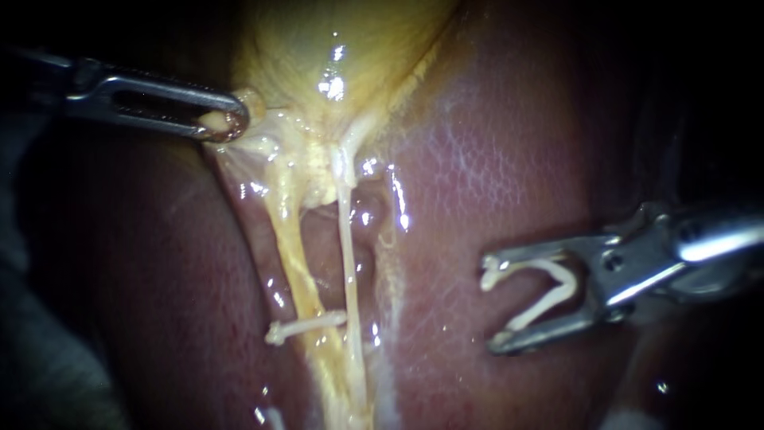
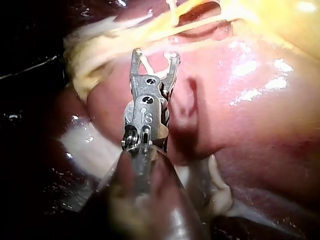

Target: Clipping second clip left tube

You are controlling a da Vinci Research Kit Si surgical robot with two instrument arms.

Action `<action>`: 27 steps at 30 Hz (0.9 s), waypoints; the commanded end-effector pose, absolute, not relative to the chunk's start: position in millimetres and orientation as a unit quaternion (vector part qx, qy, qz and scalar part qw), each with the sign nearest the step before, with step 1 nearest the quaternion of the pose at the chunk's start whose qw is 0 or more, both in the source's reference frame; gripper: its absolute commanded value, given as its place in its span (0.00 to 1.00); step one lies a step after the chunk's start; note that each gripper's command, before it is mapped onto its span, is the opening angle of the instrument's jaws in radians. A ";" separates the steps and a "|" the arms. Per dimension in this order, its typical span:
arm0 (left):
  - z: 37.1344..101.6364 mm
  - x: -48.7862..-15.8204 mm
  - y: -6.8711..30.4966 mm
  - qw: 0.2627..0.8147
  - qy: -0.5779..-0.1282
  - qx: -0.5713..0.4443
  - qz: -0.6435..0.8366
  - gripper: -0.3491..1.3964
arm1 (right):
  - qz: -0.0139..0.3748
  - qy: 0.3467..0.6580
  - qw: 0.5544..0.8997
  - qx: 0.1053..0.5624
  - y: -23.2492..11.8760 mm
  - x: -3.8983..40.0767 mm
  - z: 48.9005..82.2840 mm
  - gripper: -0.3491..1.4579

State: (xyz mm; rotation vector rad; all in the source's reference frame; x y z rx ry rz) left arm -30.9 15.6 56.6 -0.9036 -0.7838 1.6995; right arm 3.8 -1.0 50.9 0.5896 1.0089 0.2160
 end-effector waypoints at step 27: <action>56.5 -30.9 15.5 0.507 -0.325 -0.375 0.705 0.00 | 0.149 0.496 0.787 0.336 -2.2 13.8 56.8 0.47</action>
